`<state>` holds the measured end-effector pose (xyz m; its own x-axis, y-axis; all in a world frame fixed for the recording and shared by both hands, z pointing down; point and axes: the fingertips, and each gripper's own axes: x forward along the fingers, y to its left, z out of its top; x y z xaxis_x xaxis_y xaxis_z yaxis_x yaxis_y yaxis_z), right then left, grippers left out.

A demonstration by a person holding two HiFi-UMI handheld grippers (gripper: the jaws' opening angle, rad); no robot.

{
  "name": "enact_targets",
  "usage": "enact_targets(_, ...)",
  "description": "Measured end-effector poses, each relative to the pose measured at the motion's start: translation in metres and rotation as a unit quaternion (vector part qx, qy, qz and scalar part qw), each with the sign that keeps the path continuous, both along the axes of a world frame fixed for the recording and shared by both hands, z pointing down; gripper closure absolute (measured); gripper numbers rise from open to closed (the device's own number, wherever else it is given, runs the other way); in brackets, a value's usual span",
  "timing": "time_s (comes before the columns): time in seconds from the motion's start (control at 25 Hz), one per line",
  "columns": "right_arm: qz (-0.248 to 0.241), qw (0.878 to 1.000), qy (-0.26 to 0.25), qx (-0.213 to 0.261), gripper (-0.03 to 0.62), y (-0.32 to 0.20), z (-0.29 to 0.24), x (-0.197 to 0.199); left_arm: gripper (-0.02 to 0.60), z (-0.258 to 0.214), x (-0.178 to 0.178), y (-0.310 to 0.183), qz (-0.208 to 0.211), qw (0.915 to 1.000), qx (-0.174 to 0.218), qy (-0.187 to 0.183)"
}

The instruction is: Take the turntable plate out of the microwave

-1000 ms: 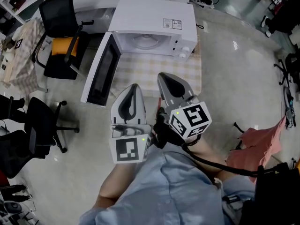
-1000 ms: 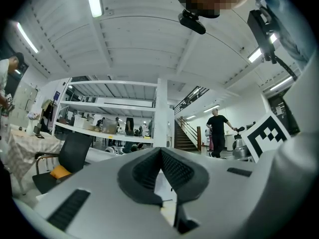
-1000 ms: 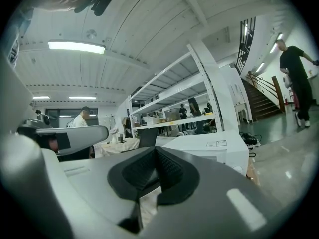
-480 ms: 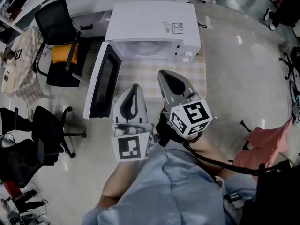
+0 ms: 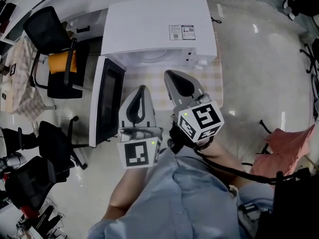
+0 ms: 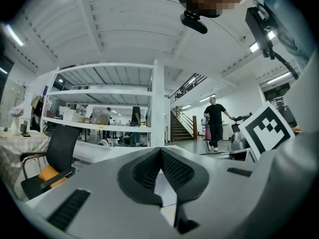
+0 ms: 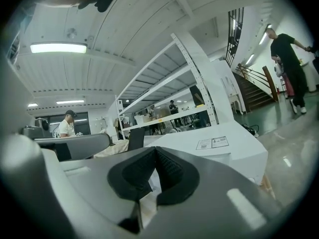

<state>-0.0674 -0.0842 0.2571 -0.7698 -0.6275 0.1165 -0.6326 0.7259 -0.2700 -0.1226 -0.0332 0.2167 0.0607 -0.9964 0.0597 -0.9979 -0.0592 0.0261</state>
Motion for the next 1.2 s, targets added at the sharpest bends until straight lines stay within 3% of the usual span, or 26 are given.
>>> enact_targets(0.24, -0.006, 1.000, -0.003, -0.002, 0.592, -0.028, 0.003, -0.004, 0.575, -0.004, 0.004, -0.035, 0.002, 1.0000, 0.004, -0.002)
enact_targets(0.76, -0.002, 1.000, -0.001, 0.018, 0.592, -0.050, -0.012, -0.014, 0.575, -0.014, -0.005, -0.058, 0.009, 0.9998, 0.020, -0.002)
enact_targets(1.2, 0.012, 1.000, 0.010, 0.019, 0.592, -0.066, 0.021, -0.020, 0.575, 0.026, -0.019, -0.083, 0.026, 0.9996, 0.009, 0.012)
